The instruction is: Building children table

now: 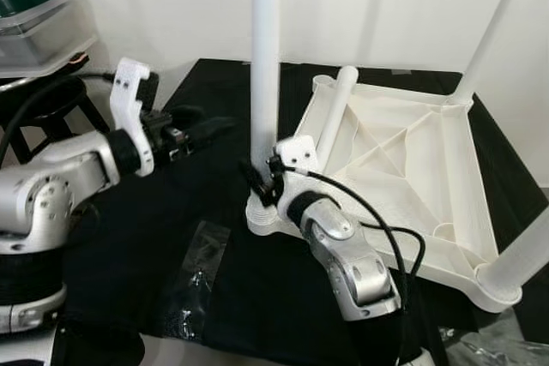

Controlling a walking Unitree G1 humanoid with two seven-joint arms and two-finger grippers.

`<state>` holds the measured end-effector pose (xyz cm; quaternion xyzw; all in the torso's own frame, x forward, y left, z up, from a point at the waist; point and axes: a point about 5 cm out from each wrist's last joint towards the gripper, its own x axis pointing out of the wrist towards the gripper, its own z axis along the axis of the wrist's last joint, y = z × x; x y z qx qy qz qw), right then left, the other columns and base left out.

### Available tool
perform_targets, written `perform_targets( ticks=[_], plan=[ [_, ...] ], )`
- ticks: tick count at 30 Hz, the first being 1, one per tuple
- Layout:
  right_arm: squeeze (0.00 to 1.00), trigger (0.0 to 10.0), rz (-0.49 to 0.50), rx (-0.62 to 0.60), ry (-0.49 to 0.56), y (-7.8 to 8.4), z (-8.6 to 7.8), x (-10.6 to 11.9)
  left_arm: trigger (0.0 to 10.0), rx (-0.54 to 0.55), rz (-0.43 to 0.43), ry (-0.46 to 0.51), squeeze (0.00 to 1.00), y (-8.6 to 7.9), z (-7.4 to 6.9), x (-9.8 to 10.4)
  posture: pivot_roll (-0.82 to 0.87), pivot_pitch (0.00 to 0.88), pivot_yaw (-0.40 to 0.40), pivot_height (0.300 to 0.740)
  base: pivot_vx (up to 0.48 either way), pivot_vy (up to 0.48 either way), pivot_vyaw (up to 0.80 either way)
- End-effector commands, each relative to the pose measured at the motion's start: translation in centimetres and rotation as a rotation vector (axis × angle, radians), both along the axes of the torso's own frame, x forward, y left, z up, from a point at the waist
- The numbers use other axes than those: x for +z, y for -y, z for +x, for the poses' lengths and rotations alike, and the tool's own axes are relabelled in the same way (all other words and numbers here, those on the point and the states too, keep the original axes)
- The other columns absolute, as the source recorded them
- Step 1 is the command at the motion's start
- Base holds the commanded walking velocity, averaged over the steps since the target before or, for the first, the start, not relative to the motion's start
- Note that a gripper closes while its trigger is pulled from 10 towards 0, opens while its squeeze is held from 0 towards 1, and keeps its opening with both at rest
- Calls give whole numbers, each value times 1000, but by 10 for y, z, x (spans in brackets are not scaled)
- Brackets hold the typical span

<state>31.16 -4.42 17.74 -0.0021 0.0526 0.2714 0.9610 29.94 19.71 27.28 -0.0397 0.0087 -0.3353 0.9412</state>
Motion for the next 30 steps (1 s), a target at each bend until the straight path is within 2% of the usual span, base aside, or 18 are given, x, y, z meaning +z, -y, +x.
perform_targets(
  ticks=[1,4,5,6,7,9,11,13,15,18,19,21,25,26,27,28,29,30],
  plan=[
    [1000,10000,96,122,59,0,0,20,10000,78,5,18,0,-7,-4,-6,24,100,4,740,0,0,0],
    [1000,10000,96,122,59,0,0,20,10000,78,5,18,0,-7,-4,-6,24,100,4,740,0,0,0],
    [996,10000,127,258,119,8,5,34,10000,113,-10,16,0,-6,-8,-14,28,99,3,740,0,0,0],
    [996,10000,127,258,119,8,5,34,10000,113,-10,16,0,-6,-8,-14,28,99,3,740,0,0,0],
    [0,10000,88,384,188,20,12,43,10000,142,-15,16,0,-3,-11,-21,34,97,0,740,0,0,0],
    [0,10000,-12,544,218,41,26,52,10000,190,4,17,0,3,-17,-38,43,93,-9,740,0,0,0],
    [0,10000,-12,544,218,41,26,52,10000,190,4,17,0,3,-17,-38,43,93,-9,740,0,0,0],
    [0,10000,-62,593,213,51,40,61,10000,171,78,41,0,16,-29,-59,62,91,-19,740,0,0,0],
    [0,10000,-62,593,213,51,40,61,10000,171,78,41,0,16,-29,-59,62,91,-19,740,0,0,0],
    [0,10000,-84,625,225,58,52,74,10000,55,150,74,0,37,-49,-82,70,90,-28,740,0,0,0],
    [0,10000,-84,625,225,58,52,74,10000,55,150,74,0,37,-49,-82,70,90,-28,740,0,0,0],
    [0,10000,-82,645,225,60,58,79,10000,-47,121,108,0,50,-70,-97,68,88,-32,740,0,0,0],
    [0,10000,-67,647,213,59,60,77,10000,-75,88,129,0,54,-79,-103,69,88,-31,740,0,0,0],
    [0,4314,-62,662,194,59,60,70,10000,-81,73,120,0,55,-83,-106,71,88,-28,740,0,0,0],
    [0,4314,-62,662,194,59,60,70,10000,-81,73,120,0,55,-83,-106,71,88,-28,740,0,0,0],
    [0,0,-64,684,171,60,60,60,10000,-78,9,118,0,54,-87,-106,75,90,-29,740,0,0,0],
    [0,0,-64,702,151,60,59,50,10000,-71,-48,109,0,53,-91,-106,74,90,-27,740,0,0,0],
    [0,0,-64,702,151,60,59,50,10000,-71,-48,109,0,53,-91,-106,74,90,-27,740,0,0,0]
  ],
)
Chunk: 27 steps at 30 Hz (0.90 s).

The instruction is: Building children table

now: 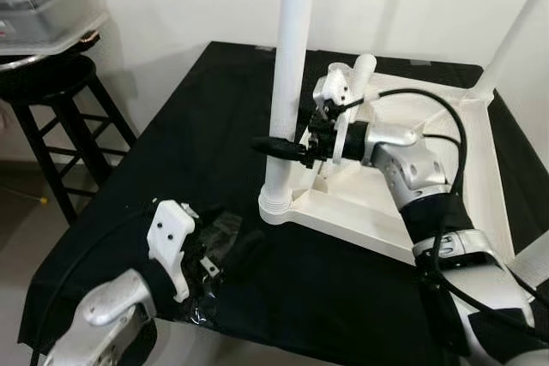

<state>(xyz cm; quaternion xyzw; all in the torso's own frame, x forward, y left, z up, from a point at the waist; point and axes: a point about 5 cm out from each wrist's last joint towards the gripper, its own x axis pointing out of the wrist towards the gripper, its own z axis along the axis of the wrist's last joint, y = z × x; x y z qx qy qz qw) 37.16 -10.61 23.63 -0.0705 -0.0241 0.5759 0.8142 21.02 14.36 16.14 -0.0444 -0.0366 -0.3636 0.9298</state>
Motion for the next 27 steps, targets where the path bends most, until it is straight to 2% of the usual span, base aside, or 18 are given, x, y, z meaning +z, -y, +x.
perform_targets(
  ticks=[1,2,8,13,15,16,18,19,20,21,22,23,27],
  plan=[
    [0,0,-14,22,-33,-1,-2,-16,10000,-13,-50,19,0,-1,-4,5,73,91,-26,740,0,0,0],
    [0,0,-7,28,-52,0,-3,-23,10000,-23,-85,17,0,2,-9,4,69,92,-24,740,0,0,0],
    [0,0,-4,-29,-77,8,-9,-41,10000,-52,-135,43,0,9,-15,3,51,99,-24,740,0,0,0],
    [0,0,-2,-42,-77,10,-9,-42,10000,-55,-134,50,0,9,-16,1,51,99,-24,740,0,0,0],
    [0,0,-18,-146,-80,8,-17,-49,10000,-111,-96,33,0,10,-19,-4,28,108,-30,740,0,0,0],
    [0,0,-18,-146,-80,8,-17,-49,10000,-111,-96,33,0,10,-19,-4,28,108,-30,740,0,0,0],
    [0,0,-77,-450,-136,4,-24,-65,10000,-132,-83,11,0,7,-21,-7,21,118,-34,740,0,0,0],
    [0,0,-101,-511,-151,-14,-49,-78,10000,-140,-72,7,0,7,-21,-8,11,127,-39,740,0,0,0],
    [0,0,-101,-511,-151,-14,-49,-78,10000,-140,-72,7,0,7,-21,-8,11,127,-39,740,0,0,0],
    [0,0,-66,-631,-195,-24,-72,-85,10000,-138,-62,0,0,6,-19,-8,17,133,-36,740,0,0,0],
    [0,0,-66,-631,-195,-24,-72,-85,10000,-138,-62,0,0,6,-19,-8,17,133,-36,740,0,0,0],
    [0,0,-42,-692,-181,-31,-92,-83,10000,-105,-26,-13,0,5,-15,-10,5,136,-23,740,0,0,0],
    [0,0,-53,-686,-147,-27,-85,-75,10000,-69,13,-35,0,3,-10,-13,14,133,-23,740,0,0,0]
  ],
)
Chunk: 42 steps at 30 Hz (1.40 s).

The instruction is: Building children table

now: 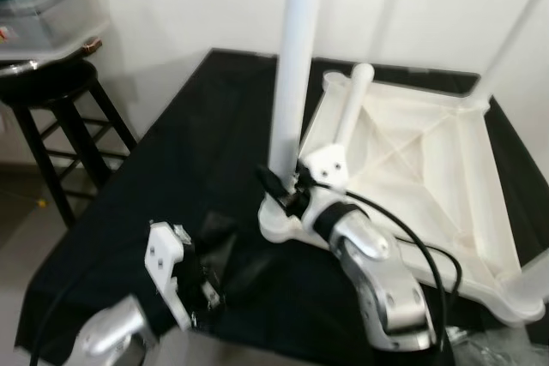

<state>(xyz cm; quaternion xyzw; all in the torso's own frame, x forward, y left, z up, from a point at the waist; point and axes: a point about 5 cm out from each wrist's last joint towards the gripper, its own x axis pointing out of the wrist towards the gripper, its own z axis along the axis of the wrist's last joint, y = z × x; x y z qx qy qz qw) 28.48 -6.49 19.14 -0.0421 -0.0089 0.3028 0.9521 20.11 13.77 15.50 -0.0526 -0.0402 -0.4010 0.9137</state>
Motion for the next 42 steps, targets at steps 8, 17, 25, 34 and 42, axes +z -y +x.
perform_targets(
  ticks=[8,17,25,34,42],
  plan=[
    [1000,10000,-47,112,-194,3,1,-15,10000,-17,34,-44,0,-2,1,-7,28,129,-15,740,0,0,0],
    [0,10000,-52,493,-32,18,19,20,10000,-16,42,-54,0,-1,4,-9,48,114,-25,740,0,0,0],
    [0,10000,-71,690,-7,33,56,28,10000,-11,61,-54,0,1,3,-11,76,107,-30,740,0,0,0],
    [0,0,-40,857,-48,28,69,33,10000,-6,82,-53,0,3,2,-13,100,104,-43,740,0,0,0],
    [0,0,-99,864,-64,36,74,23,10000,2,82,-53,0,4,3,-13,95,102,-42,740,0,0,0]
  ],
)
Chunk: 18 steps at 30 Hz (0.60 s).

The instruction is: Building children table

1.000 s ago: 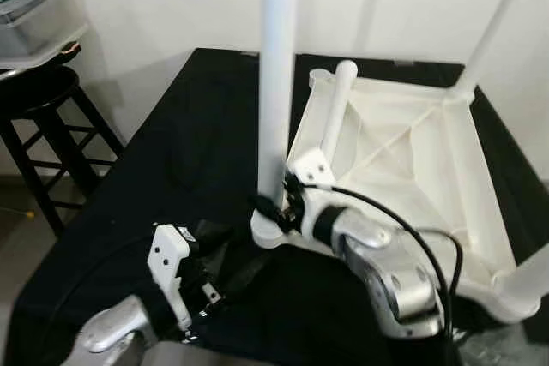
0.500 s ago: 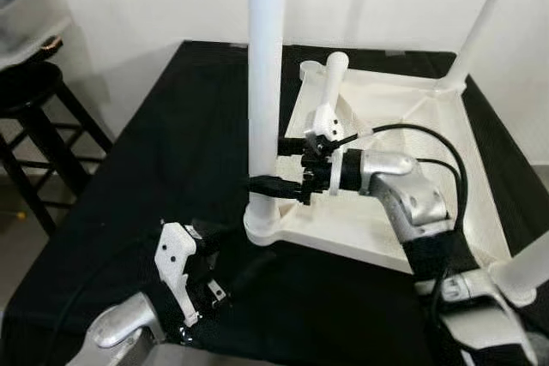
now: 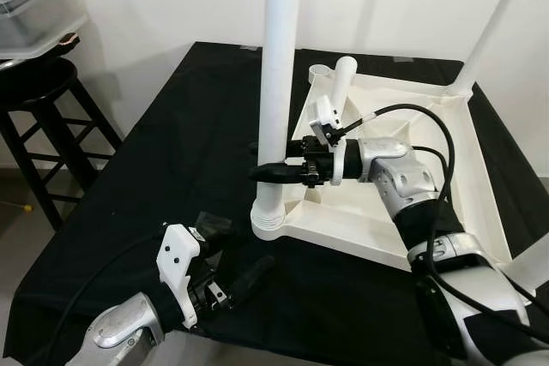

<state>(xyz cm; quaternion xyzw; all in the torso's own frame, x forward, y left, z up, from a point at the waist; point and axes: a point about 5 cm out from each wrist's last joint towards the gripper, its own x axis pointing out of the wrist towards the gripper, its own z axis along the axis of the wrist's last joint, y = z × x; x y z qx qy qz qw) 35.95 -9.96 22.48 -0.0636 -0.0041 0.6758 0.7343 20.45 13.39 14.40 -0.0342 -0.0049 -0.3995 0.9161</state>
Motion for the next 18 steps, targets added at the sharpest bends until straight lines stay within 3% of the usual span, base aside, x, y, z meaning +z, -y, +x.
perform_targets(
  ticks=[1,4,5,7,8,9,10,11,13,14,15,16,18],
  plan=[
    [0,0,-66,-54,-7,5,-2,-15,10000,6,26,1,0,-1,0,-2,79,106,-52,740,0,0,0],
    [0,0,-101,-150,12,9,-6,-23,10000,21,40,10,0,-1,0,-2,69,113,-57,740,0,0,0],
    [0,0,-122,-218,1,10,-11,-31,6510,34,51,17,0,-2,-1,-2,64,115,-57,740,0,0,0],
    [0,0,-122,-218,1,10,-11,-31,6510,34,51,17,0,-2,-1,-2,64,115,-57,740,0,0,0],
    [0,0,-137,-275,-20,9,-20,-39,0,45,58,24,0,-3,-1,-1,57,116,-58,740,0,0,0],
    [0,0,-137,-275,-20,9,-20,-39,0,45,58,24,0,-3,-1,-1,57,116,-58,740,0,0,0],
    [0,0,-107,-473,-101,-7,-42,-62,0,71,70,34,0,-5,-2,0,46,126,-54,740,0,0,0],
    [0,0,-39,-732,-181,-18,-61,-69,0,98,91,46,0,-6,-2,1,36,136,-42,740,0,0,0],
    [0,0,-39,-732,-181,-18,-61,-69,0,98,91,46,0,-6,-2,1,36,136,-42,740,0,0,0],
    [0,0,3,-936,-254,-17,-75,-72,0,115,105,54,0,-8,-2,2,36,136,-42,740,0,0,0],
    [0,0,3,-936,-254,-17,-75,-72,0,115,105,54,0,-8,-2,2,36,136,-42,740,0,0,0],
    [0,0,19,-1071,-215,-13,-74,-68,0,138,123,61,0,-8,-1,2,21,129,-25,740,0,0,0],
    [0,0,31,-1097,-182,-14,-69,-64,0,149,133,63,0,-9,1,1,29,121,-36,740,0,0,0]
  ],
)
